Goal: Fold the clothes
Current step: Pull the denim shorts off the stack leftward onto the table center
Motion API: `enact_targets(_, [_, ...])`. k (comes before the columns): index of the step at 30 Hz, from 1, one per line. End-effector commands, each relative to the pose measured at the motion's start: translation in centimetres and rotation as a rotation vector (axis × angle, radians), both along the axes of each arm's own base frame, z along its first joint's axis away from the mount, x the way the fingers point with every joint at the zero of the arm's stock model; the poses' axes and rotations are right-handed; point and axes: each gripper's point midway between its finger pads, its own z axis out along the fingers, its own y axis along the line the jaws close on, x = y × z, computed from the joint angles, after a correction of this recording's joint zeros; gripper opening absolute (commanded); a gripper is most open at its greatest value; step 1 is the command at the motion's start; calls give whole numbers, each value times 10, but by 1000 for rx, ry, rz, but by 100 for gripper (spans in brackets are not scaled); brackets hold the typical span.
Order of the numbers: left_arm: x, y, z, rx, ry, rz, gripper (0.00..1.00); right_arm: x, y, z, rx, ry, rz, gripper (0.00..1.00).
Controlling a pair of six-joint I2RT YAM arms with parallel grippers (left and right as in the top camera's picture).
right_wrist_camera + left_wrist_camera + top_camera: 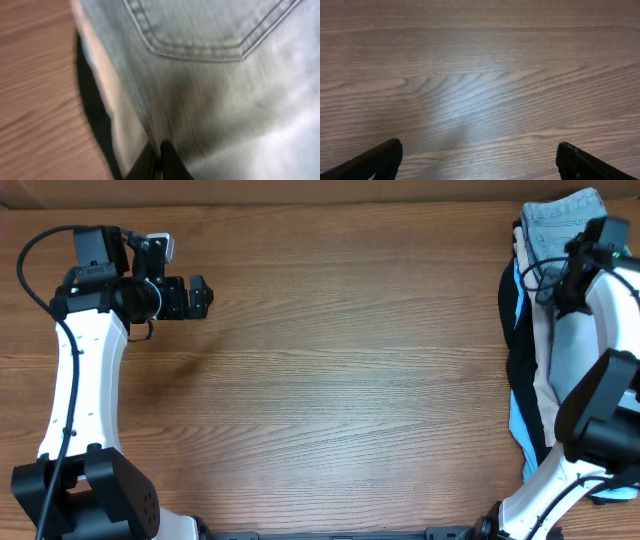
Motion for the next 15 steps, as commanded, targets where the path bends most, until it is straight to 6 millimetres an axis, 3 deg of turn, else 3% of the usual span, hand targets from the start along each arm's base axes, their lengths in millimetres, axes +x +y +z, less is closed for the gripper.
enact_targets(1, [16, 0, 32, 23, -87, -18, 100, 12, 39, 108, 19, -203, 92, 4])
enact_targets(2, [17, 0, 37, 25, -100, -18, 100, 9, 54, 120, 34, -203, 122, 4])
enact_targets(5, [21, 3, 47, 30, -123, -14, 100, 2, 95, 129, 79, -168, 204, 4])
enact_targets(9, [22, 13, 55, 35, -140, 8, 100, -10, 188, 124, 216, -103, 403, 4])
enact_targets(12, [21, 29, 57, 40, -142, 44, 100, -29, 283, 124, 308, -64, 566, 4])
enact_targets(15, [18, 44, 56, 42, -133, 79, 100, -53, 354, 125, 339, -39, 702, 5])
